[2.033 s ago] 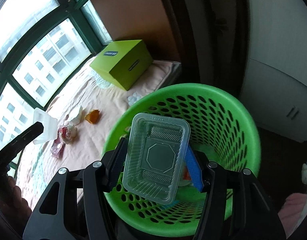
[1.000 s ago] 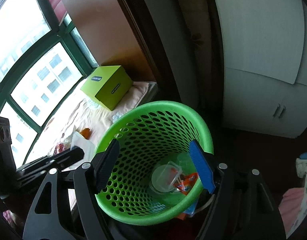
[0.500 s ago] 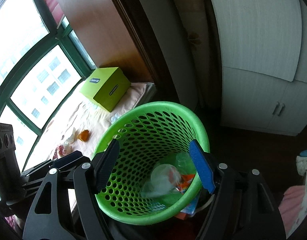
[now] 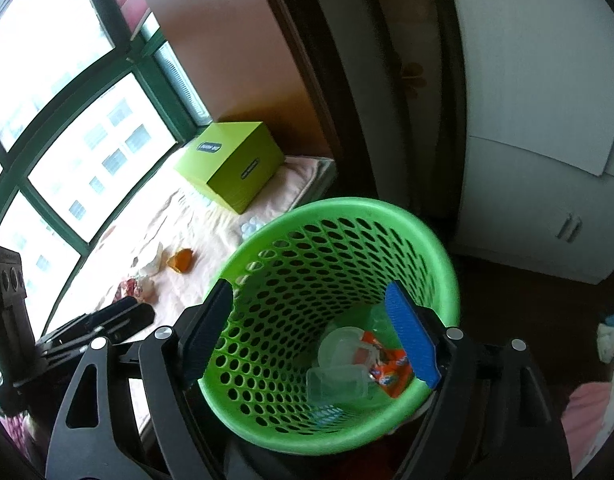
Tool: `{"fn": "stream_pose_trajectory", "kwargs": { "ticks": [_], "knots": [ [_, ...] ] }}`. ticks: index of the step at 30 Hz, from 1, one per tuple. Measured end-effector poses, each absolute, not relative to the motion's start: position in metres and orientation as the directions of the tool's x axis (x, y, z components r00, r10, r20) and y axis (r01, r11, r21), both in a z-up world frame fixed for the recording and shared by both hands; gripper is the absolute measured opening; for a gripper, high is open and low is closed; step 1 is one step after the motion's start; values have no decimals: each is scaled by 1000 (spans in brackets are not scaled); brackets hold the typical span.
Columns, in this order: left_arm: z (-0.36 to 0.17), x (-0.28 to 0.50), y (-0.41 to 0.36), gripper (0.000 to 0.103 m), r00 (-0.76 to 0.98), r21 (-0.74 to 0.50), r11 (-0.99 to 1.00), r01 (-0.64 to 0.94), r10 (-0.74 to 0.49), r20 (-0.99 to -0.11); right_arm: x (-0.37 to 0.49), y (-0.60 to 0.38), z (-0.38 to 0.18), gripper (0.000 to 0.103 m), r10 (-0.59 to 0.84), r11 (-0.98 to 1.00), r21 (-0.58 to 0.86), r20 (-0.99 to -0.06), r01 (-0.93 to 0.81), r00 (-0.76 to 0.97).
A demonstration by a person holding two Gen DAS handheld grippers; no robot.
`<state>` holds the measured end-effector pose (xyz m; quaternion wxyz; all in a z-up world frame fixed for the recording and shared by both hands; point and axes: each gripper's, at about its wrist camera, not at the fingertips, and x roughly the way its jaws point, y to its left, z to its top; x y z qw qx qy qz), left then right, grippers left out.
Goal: Collect trash
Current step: 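Move both tools back over the seat toward the pink packet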
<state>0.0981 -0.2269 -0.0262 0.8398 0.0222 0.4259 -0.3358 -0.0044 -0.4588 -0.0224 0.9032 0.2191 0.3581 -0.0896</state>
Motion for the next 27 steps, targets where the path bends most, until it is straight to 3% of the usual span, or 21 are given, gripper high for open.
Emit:
{"fn": "stream_pose_trajectory", "kwargs": {
  "ticks": [13, 27],
  "knots": [
    [-39, 150, -111, 58, 552, -180, 920, 348, -357, -754, 32, -416, -21, 80, 65, 922, 314, -700, 225, 711],
    [-81, 206, -24, 58, 552, -131, 974, 183, -212, -807, 75, -365, -21, 80, 128, 946, 295, -719, 134, 683]
  ]
}}
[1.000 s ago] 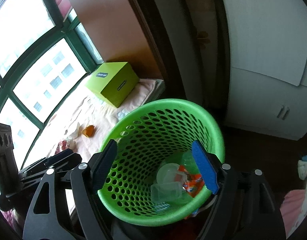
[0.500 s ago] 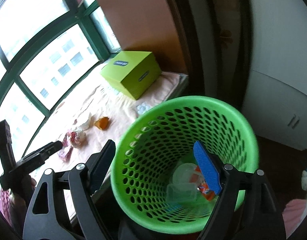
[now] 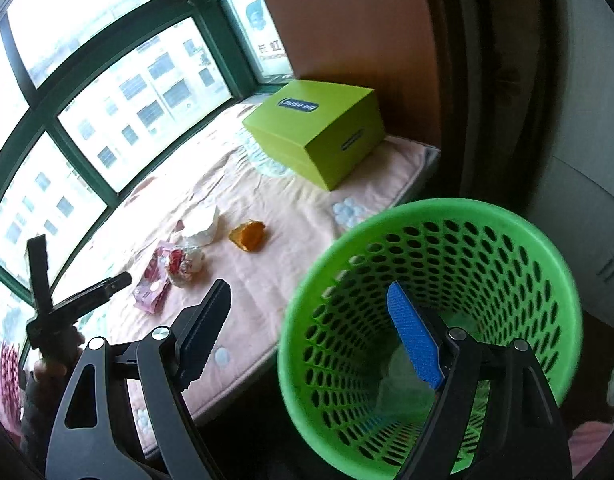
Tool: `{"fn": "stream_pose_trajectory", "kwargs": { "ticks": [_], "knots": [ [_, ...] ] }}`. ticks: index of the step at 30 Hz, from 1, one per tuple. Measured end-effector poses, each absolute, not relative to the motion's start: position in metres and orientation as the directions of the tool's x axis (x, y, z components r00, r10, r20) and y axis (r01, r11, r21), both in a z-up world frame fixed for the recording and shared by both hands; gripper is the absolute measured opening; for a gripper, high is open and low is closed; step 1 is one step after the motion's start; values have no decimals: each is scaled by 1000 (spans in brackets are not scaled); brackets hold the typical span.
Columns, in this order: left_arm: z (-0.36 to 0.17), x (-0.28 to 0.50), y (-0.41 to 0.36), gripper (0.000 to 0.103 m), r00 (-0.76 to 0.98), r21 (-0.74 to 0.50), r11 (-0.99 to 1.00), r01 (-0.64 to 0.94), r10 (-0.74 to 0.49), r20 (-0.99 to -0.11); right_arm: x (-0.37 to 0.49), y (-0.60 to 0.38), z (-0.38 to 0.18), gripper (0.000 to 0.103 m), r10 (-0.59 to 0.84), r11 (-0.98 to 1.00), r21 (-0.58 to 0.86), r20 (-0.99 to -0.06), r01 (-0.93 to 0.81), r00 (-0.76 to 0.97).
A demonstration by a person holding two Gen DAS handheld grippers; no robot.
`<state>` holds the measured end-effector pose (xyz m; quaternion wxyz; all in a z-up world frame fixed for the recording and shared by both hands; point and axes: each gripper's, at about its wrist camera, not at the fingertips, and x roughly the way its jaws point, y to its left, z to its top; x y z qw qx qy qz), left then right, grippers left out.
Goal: Collect trash
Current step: 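Move both tools back over the seat toward the pink packet, then grasp the pink snack packet with the left tool and lift it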
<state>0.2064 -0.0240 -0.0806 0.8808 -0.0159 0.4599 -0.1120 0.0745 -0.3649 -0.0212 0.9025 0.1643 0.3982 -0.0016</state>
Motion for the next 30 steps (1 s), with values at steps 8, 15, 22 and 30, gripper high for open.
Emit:
{"fn": "stream_pose_trajectory", "kwargs": {
  "ticks": [8, 15, 22, 30],
  "knots": [
    [-104, 235, -11, 55, 519, -133, 977, 168, -202, -830, 95, -340, -26, 80, 153, 953, 287, -737, 99, 659],
    [-122, 251, -4, 53, 486, -146, 975, 165, -209, -848, 119, -314, -30, 80, 188, 956, 287, -750, 56, 634],
    [-134, 256, 1, 37, 465, -182, 968, 175, -244, -851, 142, -283, -36, 80, 236, 955, 298, -757, 0, 609],
    [-137, 253, 10, 10, 464, -202, 964, 174, -262, -847, 171, -251, -49, 80, 274, 952, 304, -772, -45, 574]
  ]
}}
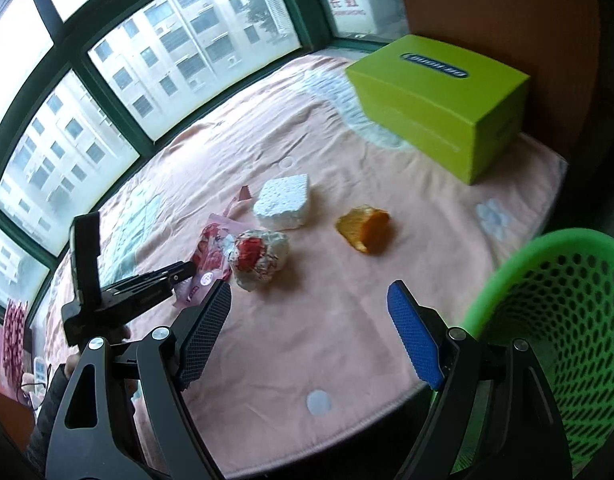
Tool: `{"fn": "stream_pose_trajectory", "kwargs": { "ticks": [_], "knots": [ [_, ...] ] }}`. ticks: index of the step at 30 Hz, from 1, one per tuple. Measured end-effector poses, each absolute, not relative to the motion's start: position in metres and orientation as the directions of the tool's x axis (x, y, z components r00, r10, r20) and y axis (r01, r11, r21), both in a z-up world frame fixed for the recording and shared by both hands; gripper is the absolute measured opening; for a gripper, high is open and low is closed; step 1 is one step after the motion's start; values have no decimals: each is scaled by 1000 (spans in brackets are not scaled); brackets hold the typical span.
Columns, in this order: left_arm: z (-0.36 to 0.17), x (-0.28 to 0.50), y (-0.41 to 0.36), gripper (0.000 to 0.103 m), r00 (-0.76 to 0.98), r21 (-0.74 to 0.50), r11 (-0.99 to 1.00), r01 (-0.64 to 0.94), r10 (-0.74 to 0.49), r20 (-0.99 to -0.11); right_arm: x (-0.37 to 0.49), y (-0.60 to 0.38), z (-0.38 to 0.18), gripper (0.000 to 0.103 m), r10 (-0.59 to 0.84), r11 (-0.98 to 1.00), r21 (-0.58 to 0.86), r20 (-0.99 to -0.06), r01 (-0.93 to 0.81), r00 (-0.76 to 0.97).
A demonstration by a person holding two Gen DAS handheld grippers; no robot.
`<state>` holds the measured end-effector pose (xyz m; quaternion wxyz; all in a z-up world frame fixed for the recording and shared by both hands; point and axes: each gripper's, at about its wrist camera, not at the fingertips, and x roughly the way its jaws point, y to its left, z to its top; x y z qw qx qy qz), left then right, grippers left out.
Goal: Collect trash
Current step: 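Grasp the pink snack packet with the left tool and lift it, then grasp the crumpled red-and-white paper ball with the right tool while left tool holds packet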
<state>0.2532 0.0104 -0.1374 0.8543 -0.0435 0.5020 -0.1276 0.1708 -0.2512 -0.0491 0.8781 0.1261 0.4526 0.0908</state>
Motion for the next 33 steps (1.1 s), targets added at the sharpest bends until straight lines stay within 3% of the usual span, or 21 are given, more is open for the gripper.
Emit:
{"fn": "stream_pose_trajectory", "kwargs": {
  "ticks": [20, 24, 27, 33],
  "knots": [
    [-101, 215, 53, 5, 529, -225, 965, 137, -263, -807, 236, -187, -105, 75, 320, 945, 309, -815, -105, 483],
    [-97, 209, 53, 5, 535, -228, 963, 142, -268, -801, 241, -185, -115, 71, 311, 949, 299, -829, -102, 466],
    [-94, 208, 53, 5, 537, -232, 962, 144, -273, -798, 241, -183, -119, 58, 323, 945, 306, -829, -113, 456],
    [-87, 203, 46, 5, 541, -239, 958, 159, -287, -790, 229, -186, -111, 52, 329, 944, 303, -814, -135, 478]
  ]
}}
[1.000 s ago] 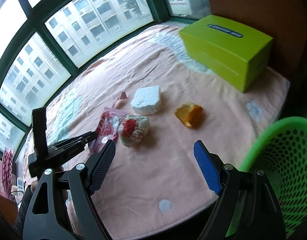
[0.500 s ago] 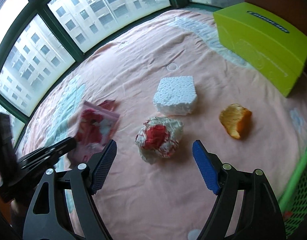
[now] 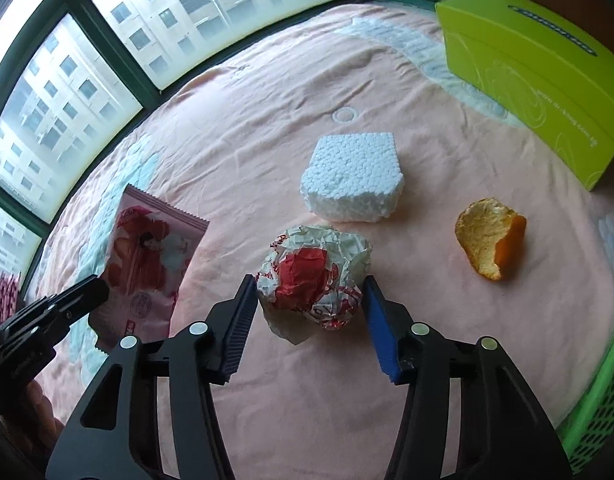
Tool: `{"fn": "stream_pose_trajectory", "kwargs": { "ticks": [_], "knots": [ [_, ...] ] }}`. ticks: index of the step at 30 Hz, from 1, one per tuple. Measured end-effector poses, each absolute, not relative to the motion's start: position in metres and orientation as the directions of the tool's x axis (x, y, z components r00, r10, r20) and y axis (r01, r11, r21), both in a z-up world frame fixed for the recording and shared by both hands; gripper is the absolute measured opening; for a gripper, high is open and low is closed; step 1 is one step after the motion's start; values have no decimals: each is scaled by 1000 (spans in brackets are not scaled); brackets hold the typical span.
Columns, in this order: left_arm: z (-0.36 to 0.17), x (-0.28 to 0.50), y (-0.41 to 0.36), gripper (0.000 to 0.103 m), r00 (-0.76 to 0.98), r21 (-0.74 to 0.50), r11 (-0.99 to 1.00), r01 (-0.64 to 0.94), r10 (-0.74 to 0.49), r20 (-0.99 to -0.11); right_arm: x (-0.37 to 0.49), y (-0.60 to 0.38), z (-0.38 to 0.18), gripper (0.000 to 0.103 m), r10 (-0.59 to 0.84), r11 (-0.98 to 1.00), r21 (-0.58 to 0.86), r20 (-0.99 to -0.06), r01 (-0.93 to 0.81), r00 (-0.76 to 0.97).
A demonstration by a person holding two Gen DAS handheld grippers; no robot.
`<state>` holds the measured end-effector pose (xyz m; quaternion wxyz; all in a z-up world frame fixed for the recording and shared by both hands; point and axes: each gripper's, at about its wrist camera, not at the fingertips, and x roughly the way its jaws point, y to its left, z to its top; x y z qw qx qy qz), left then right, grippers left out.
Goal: Collect trash
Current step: 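Grasp the crumpled red-and-white paper ball with the right tool while left tool holds packet, then carry the paper ball into the basket and open the right tool while left tool carries packet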
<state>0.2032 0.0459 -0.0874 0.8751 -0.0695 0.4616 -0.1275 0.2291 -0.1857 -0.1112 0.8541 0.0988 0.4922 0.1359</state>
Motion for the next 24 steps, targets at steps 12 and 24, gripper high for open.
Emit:
{"fn": "stream_pose_trajectory", "kwargs": {
  "ticks": [12, 24],
  "knots": [
    [-64, 183, 20, 5, 558, -257, 940, 223, -339, -758, 187, -219, -83, 52, 340, 937, 329, -780, -117, 526],
    [-34, 157, -28, 5, 569, -263, 912, 316, -404, -716, 130, -274, -59, 52, 269, 954, 295, -763, -53, 587]
  ]
}}
